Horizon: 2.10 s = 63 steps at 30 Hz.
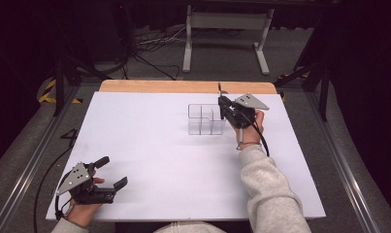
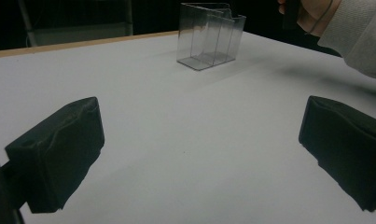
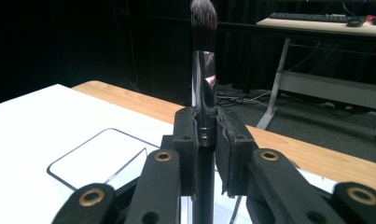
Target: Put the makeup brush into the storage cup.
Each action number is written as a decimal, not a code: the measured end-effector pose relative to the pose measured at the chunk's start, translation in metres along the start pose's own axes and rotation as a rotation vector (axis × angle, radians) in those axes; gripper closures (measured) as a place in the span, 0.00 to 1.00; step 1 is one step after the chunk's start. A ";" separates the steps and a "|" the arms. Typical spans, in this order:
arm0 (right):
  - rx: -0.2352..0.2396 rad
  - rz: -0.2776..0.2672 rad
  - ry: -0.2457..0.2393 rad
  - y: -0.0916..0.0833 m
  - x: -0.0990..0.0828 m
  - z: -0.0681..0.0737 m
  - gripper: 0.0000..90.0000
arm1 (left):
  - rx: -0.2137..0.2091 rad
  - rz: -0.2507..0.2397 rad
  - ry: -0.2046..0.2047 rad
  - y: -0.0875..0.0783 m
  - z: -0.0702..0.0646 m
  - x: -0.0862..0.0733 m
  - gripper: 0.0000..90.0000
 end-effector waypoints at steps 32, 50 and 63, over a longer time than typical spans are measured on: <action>0.071 0.020 0.007 -0.009 -0.001 0.005 0.50 | -0.004 0.003 -0.001 0.001 0.000 0.000 0.01; 0.209 0.031 -0.046 -0.053 0.017 0.024 0.06 | -0.009 -0.008 -0.007 0.002 -0.001 0.002 0.01; 0.266 0.040 -0.033 -0.083 0.016 0.023 0.02 | -0.011 -0.005 -0.012 0.000 0.000 0.002 0.01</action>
Point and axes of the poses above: each handheld gripper's, and its own axes: y roughly forward along the jaws, x roughly out of its top, z roughly to its left, the point moved 6 cm from there along y, roughly forward along the jaws, and after that the axes turned 15 degrees about y, right-handed, at the moved point
